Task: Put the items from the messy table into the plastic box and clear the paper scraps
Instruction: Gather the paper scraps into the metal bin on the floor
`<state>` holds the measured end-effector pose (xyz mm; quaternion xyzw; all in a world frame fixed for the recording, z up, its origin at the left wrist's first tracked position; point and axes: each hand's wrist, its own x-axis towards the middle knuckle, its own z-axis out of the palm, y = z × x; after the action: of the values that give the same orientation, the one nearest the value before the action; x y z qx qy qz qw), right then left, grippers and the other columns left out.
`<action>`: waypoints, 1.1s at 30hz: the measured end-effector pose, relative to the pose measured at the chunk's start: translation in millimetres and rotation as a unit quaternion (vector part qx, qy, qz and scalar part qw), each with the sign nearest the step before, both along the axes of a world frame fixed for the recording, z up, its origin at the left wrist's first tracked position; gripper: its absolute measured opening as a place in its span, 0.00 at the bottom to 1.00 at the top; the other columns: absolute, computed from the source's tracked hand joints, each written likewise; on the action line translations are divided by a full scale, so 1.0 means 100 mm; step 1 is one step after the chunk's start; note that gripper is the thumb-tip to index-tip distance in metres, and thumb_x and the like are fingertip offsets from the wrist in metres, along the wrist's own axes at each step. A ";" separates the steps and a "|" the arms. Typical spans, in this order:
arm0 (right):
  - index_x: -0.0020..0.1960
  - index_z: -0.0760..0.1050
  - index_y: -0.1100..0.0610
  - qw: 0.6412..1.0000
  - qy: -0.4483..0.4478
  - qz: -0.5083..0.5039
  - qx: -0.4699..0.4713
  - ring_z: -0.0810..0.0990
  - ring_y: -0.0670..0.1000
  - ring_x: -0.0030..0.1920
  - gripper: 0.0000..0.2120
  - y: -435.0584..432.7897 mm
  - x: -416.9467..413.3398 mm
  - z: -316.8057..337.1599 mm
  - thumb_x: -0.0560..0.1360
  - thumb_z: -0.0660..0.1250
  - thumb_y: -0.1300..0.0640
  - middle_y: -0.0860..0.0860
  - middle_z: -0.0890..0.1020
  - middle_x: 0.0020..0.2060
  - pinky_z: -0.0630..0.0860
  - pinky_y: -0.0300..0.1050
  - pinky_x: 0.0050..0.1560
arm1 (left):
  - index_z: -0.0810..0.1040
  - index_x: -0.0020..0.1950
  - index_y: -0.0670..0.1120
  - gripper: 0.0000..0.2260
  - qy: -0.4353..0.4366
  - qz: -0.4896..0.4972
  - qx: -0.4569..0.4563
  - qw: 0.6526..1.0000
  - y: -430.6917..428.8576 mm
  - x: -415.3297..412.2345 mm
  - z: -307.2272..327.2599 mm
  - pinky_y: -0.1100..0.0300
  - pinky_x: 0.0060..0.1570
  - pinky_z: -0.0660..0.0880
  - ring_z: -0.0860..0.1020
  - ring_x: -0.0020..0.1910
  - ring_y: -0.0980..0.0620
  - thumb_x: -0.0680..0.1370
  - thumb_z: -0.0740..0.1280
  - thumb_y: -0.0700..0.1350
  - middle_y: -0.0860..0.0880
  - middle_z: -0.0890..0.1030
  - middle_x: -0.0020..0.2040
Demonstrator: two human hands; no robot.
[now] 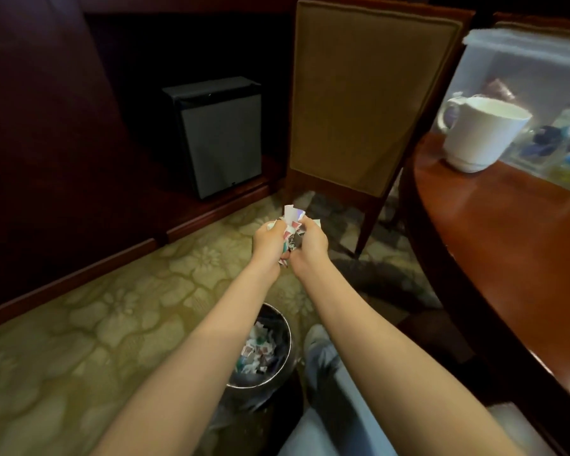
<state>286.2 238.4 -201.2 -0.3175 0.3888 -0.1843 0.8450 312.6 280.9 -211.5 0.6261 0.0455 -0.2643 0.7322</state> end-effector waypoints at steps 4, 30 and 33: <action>0.35 0.69 0.59 0.999 0.038 0.028 0.013 0.74 0.52 0.32 0.14 0.17 0.10 -0.38 0.79 0.57 0.61 0.54 0.74 0.32 0.70 0.42 0.32 | 0.75 0.51 0.42 0.07 0.025 0.027 0.028 0.999 0.17 0.07 -0.40 0.67 0.22 0.67 0.72 0.31 0.53 0.80 0.58 0.39 0.48 0.74 0.35; 0.36 0.69 0.62 0.947 0.252 0.179 0.082 0.71 0.54 0.33 0.12 0.42 0.16 -1.74 0.78 0.55 0.63 0.57 0.72 0.33 0.69 0.46 0.34 | 0.67 0.33 0.43 0.15 0.248 0.025 0.119 0.961 0.66 0.17 -1.89 0.75 0.14 0.56 0.63 0.10 0.58 0.81 0.55 0.38 0.46 0.68 0.24; 0.35 0.69 0.63 0.943 0.253 0.194 0.099 0.71 0.54 0.33 0.13 0.39 0.15 -1.77 0.78 0.54 0.64 0.57 0.72 0.32 0.68 0.45 0.34 | 0.67 0.32 0.44 0.16 0.263 0.023 0.133 0.955 0.69 0.18 -1.93 0.75 0.14 0.55 0.63 0.13 0.57 0.80 0.55 0.38 0.49 0.68 0.19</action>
<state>301.4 277.4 -377.9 -0.3377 0.5371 0.1086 0.7652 330.6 349.4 -404.5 0.6245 0.2856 -0.3948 0.6104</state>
